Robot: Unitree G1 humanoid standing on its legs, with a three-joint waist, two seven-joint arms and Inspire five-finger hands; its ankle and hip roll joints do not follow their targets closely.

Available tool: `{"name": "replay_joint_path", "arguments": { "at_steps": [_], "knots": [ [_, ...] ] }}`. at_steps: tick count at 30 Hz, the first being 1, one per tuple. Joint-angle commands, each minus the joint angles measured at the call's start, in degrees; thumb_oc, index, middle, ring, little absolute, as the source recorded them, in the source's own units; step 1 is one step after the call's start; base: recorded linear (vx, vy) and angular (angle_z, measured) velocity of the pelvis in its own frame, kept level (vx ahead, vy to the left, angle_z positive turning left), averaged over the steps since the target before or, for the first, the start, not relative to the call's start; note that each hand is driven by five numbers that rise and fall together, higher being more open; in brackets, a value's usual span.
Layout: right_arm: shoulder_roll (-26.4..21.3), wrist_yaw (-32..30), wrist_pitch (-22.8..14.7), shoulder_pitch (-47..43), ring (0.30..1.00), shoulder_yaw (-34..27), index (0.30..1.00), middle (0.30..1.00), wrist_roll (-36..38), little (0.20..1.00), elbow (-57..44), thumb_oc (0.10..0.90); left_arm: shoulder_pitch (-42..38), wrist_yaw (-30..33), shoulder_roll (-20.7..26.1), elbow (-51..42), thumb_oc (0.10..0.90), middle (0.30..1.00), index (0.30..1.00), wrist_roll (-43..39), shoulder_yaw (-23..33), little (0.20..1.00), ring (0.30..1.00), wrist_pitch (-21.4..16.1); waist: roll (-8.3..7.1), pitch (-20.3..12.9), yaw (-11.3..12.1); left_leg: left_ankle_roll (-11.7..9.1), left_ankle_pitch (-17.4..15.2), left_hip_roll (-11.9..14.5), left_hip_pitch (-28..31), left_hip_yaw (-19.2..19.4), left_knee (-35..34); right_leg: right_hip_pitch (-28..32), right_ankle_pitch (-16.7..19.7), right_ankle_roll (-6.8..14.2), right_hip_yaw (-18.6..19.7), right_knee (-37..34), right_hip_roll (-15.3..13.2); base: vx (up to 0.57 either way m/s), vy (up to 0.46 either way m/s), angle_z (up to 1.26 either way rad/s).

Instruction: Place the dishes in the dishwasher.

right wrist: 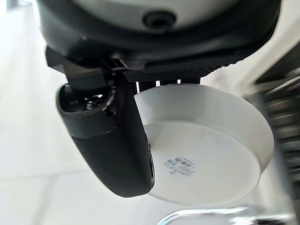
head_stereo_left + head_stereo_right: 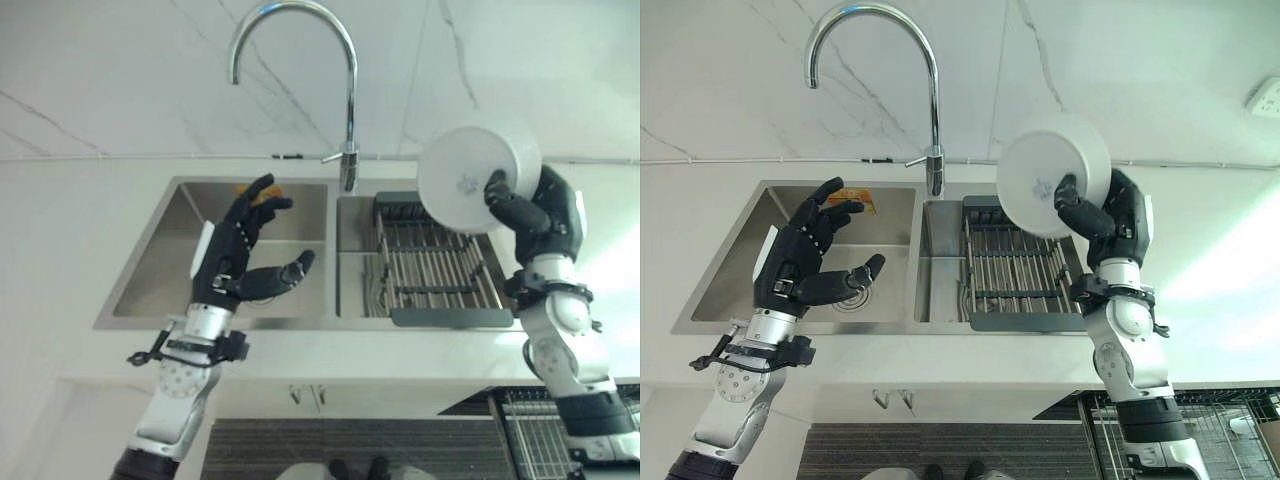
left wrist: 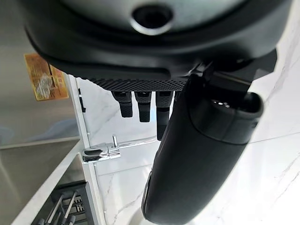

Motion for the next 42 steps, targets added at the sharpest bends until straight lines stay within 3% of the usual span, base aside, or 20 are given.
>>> {"name": "replay_joint_path", "arguments": {
  "at_steps": [1, 4, 9, 13, 15, 16, 17, 18, 20, 22, 25, 27, 29, 30, 32, 34, 38, 42],
  "knots": [
    [-0.8, 1.6, -13.22, -3.62, 0.3, -6.09, 0.3, 0.3, -2.16, 0.3, -7.72, 0.4, -1.77, -1.73, 0.25, -8.67, 0.8, 0.9, 0.9, 0.2, 2.97, 0.9, 0.9, -4.96, -1.35, -6.09, -0.95, -6.4, -7.02, 5.43, -1.86, 0.06, 4.53, 3.04, -4.49, 6.0, 3.24, -0.94, -1.75, -0.01, -0.073, -0.12],
    [-0.07, 1.59, -14.86, -1.96, 0.3, -7.11, 0.3, 0.3, -1.72, 0.3, -11.15, 0.4, -1.35, -3.63, -0.12, -9.28, 0.8, 0.9, 0.9, -1.77, 3.12, 0.9, 0.9, -4.44, -1.14, -6.25, -1.45, -6.48, -7.02, 5.61, -1.82, 0.48, 4.53, 2.82, -4.52, 5.96, 3.51, -0.94, -1.52, 0.0, -0.057, -0.03],
    [2.76, 3.09, -16.84, 1.81, 0.3, -7.6, 0.3, 0.3, -2.0, 0.3, -15.38, 0.4, 0.12, -16.82, -3.15, -12.1, 0.8, 0.9, 0.9, -18.14, 1.86, 0.9, 0.9, 1.99, -0.52, -6.56, -2.24, -6.78, -6.64, 6.14, -1.79, 1.58, 4.53, 2.02, -4.43, 5.75, 4.26, -0.94, -1.03, -0.01, -0.074, -0.06],
    [4.01, 4.9, -18.09, 5.7, 0.3, -9.04, 0.3, 0.3, 0.13, 0.3, -19.0, 0.4, 1.58, -30.13, -6.37, -15.25, 0.8, 0.9, 0.9, -30.92, -0.39, 0.9, 0.9, 10.88, -0.71, -5.92, -3.3, -8.0, -4.54, 5.91, -0.81, 4.28, 4.53, 1.11, -3.88, 5.19, 5.49, -0.94, -1.19, -0.04, -0.046, -0.14],
    [4.27, 5.37, -18.64, 6.7, 0.3, -9.8, 0.3, 0.3, 1.38, 0.3, -19.68, 0.4, 1.75, -38.21, -7.7, -16.65, 0.8, 0.9, 0.9, -38.91, -1.42, 0.9, 0.9, 18.06, -1.67, -5.07, -3.43, -8.39, -3.06, 4.92, -0.23, 5.4, 4.53, 0.91, -3.28, 5.07, 5.93, -0.94, -2.46, -0.1, 0.013, -0.2],
    [5.52, 5.1, -19.3, 7.01, 0.3, -9.92, 0.3, 0.3, 1.44, 0.3, -19.73, 0.4, 1.98, -45.76, -10.03, -17.34, 0.8, 0.9, 0.9, -40.29, -3.87, 0.9, 0.9, 24.07, -3.09, -3.91, -3.42, -8.49, -0.72, 1.72, -0.08, 3.76, 6.58, 0.51, -2.59, 4.79, 7.29, -0.94, -3.92, -0.15, 0.072, -0.32],
    [5.82, 5.2, -19.25, 7.14, 0.3, -10.04, 0.3, 0.3, 1.49, 0.3, -20.06, 0.4, 2.1, -47.0, -10.41, -17.49, 0.8, 0.9, 0.9, -39.88, -4.94, 0.9, 0.9, 24.35, -3.08, -3.65, -3.62, -8.45, -0.72, 0.73, -1.0, 2.43, 8.99, 0.07, -2.09, 4.76, 7.75, -0.94, -3.88, -0.19, 0.195, -0.41],
    [6.01, 4.71, -18.95, 7.34, 0.3, -9.62, 0.3, 0.3, -0.62, 0.3, -21.82, 0.4, 1.87, -47.47, -10.88, -18.02, 0.8, 0.9, 0.9, -40.34, -6.51, 0.9, 0.9, 25.0, -2.3, -3.63, -4.64, -7.8, -1.43, -0.29, -0.33, 0.69, 6.03, -1.21, -0.77, 5.33, 9.28, -0.94, -3.07, -0.13, 0.282, -0.52],
    [6.17, 3.77, -19.6, 6.96, 0.3, -8.46, 0.3, 0.3, -4.01, 0.3, -22.78, 0.4, 1.1, -49.15, -10.05, -17.17, 0.8, 0.9, 0.9, -39.59, -7.84, 0.9, 0.9, 28.13, 0.47, -3.8, -7.66, -5.6, -7.66, 0.26, 0.77, 0.22, 4.53, -5.4, 2.45, 7.8, 11.99, -0.94, -0.79, -0.1, 0.289, -1.11],
    [6.86, 4.23, -19.44, 7.52, 0.3, -8.66, 0.3, 0.3, -3.76, 0.3, -23.19, 0.4, 0.76, -49.33, -9.72, -16.83, 0.8, 0.9, 0.9, -38.79, -9.02, 0.9, 0.9, 29.81, 0.99, -3.58, -9.09, -5.3, -9.09, 0.76, 0.86, -0.33, 4.53, -7.38, 4.32, 9.01, 12.68, -0.94, -0.28, -0.05, 0.112, -0.89],
    [7.17, 5.69, -19.14, 8.97, 0.3, -9.85, 0.3, 0.3, -1.96, 0.3, -23.44, 0.4, 1.19, -50.19, -9.25, -16.36, 0.8, 0.9, 0.9, -36.84, -10.48, 0.9, 0.9, 31.26, 0.88, -3.3, -10.73, -4.83, -9.42, 0.95, 0.34, -0.4, 4.53, -8.35, 5.18, 9.29, 14.03, -0.94, 0.7, -0.07, 0.093, -0.35],
    [7.51, 6.86, -18.65, 9.48, 0.3, -10.07, 0.3, 0.3, -0.61, 0.3, -23.57, 0.4, 1.57, -50.26, -8.64, -15.95, 0.8, 0.9, 0.9, -33.94, -11.7, 0.9, 0.9, 30.43, 0.45, -3.16, -11.23, -4.48, -9.9, 1.43, 0.27, 1.6, 4.53, -9.38, 7.15, 10.22, 11.92, -0.94, -0.53, -0.1, 0.047, -0.31],
    [7.09, 7.96, -19.17, 8.91, 0.3, -9.1, 0.3, 0.3, 1.09, 0.3, -23.5, 0.4, 1.38, -48.43, -6.55, -15.88, 0.8, 0.9, 0.9, -30.62, -12.33, 0.9, 0.9, 28.81, 0.12, -2.76, -9.92, -3.39, -10.38, 3.55, -0.21, 5.92, 4.53, -7.79, 10.82, 11.63, 5.53, -0.94, -5.42, -0.21, -0.054, -0.96],
    [7.01, 8.03, -19.58, 8.98, 0.3, -8.93, 0.3, 0.3, 1.14, 0.3, -23.58, 0.4, 1.34, -48.17, -6.25, -15.96, 0.8, 0.9, 0.9, -30.5, -12.36, 0.9, 0.9, 28.7, 0.18, -2.78, -9.69, -3.3, -10.28, 3.89, -0.5, 6.2, 4.53, -7.41, 10.98, 11.7, 5.16, -0.94, -6.03, -0.29, -0.15, -1.34],
    [7.77, 8.93, -22.24, 8.99, 0.3, -7.8, 0.3, 0.3, 0.52, 0.3, -23.31, 0.4, 1.37, -47.99, -4.85, -14.61, 0.8, 0.9, 0.9, -26.34, -13.11, 0.9, 0.9, 27.58, 0.4, -3.31, -6.93, -3.32, -9.7, 6.64, -2.23, 8.3, 4.53, -3.99, 11.49, 11.89, 1.71, -0.94, -12.6, -0.25, -0.251, -0.69],
    [8.18, 8.15, -21.95, 8.86, 0.3, -6.8, 0.3, 0.3, -1.26, 0.3, -23.42, 0.4, 1.56, -47.13, -4.31, -13.47, 0.8, 0.9, 0.9, -23.92, -13.72, 0.9, 0.9, 27.68, 0.29, -3.29, -5.82, -3.5, -10.14, 7.45, -1.79, 8.31, 4.53, -2.64, 10.88, 12.38, 1.69, -0.94, -14.77, -0.07, -0.281, -0.44],
    [7.45, 5.91, -20.81, 8.95, 0.3, -6.37, 0.3, 0.3, -2.26, 0.3, -24.36, 0.4, 2.09, -46.13, -2.93, -11.11, 0.8, 0.9, 0.9, -19.41, -14.49, 0.9, 0.9, 27.62, -0.23, -3.9, -5.78, -4.69, -9.26, 9.04, -2.85, 5.95, 4.53, -3.17, 7.41, 12.34, 4.94, -0.94, -14.57, -0.01, -0.296, -0.44],
    [6.38, 6.02, -19.3, 8.85, 0.3, -5.63, 0.3, 0.3, -0.5, 0.3, -23.75, 0.4, 4.23, -42.66, -3.0, -7.88, 0.8, 0.9, 0.9, -16.92, -14.89, 0.9, 0.9, 27.49, -0.47, -4.23, -5.67, -7.51, -7.55, 13.41, -2.8, 7.43, 4.53, -2.94, 3.27, 12.52, 3.26, -0.94, -13.15, 0.01, -0.383, 0.29]
  ]
}}
